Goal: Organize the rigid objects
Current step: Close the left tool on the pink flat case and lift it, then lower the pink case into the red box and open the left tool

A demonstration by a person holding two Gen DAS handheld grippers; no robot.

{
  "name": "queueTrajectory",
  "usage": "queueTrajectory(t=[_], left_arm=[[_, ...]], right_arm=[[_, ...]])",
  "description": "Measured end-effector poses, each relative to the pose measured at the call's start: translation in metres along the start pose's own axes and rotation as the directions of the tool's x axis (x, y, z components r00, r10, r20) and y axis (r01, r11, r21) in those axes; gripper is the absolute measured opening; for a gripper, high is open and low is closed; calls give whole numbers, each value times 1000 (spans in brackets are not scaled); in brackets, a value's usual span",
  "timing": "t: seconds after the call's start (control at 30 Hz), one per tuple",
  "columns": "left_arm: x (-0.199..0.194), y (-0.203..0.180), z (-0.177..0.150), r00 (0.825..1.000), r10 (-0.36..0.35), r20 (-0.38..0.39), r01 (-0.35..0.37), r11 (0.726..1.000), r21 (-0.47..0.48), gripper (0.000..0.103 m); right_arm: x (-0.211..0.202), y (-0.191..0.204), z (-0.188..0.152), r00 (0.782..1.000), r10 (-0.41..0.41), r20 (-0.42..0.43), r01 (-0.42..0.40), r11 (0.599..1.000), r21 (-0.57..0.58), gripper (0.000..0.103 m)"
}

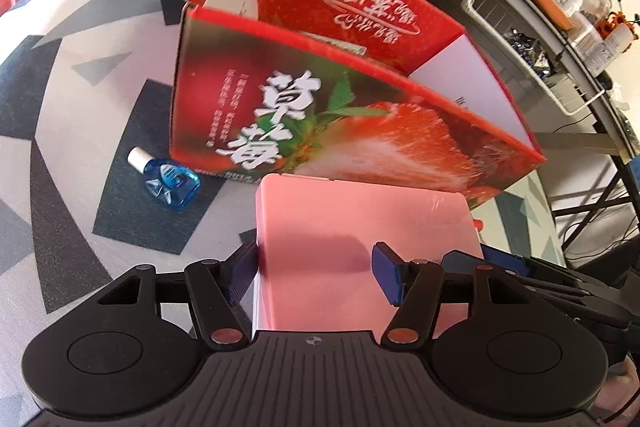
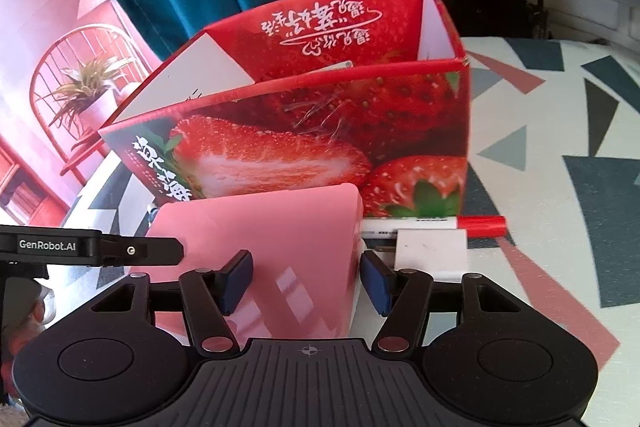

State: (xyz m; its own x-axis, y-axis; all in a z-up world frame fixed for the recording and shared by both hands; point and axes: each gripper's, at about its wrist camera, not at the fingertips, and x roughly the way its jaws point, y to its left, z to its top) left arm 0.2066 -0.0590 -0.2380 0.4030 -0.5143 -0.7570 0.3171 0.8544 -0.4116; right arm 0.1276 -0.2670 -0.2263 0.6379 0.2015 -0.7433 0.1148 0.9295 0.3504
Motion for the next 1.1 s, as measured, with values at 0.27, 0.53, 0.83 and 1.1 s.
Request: queueTrajectory(t=[0.27, 0.53, 0.83, 1.1], left_arm=[[-12, -13, 2, 998, -9, 58, 5, 998, 66, 64], [-46, -32, 18, 981, -49, 189, 20, 988, 154, 64], [-74, -49, 42, 944, -101, 314, 39, 979, 198, 64], [-81, -66, 83, 907, -95, 410, -8, 970, 242, 65]], right_arm=[[-16, 4, 5, 998, -17, 62, 19, 999, -36, 53], [-45, 20, 25, 984, -13, 179, 33, 994, -106, 53], [-71, 26, 57, 961, 16, 275, 23, 990, -136, 52], [-70, 36, 105, 929, 17, 370, 62, 978, -200, 52]])
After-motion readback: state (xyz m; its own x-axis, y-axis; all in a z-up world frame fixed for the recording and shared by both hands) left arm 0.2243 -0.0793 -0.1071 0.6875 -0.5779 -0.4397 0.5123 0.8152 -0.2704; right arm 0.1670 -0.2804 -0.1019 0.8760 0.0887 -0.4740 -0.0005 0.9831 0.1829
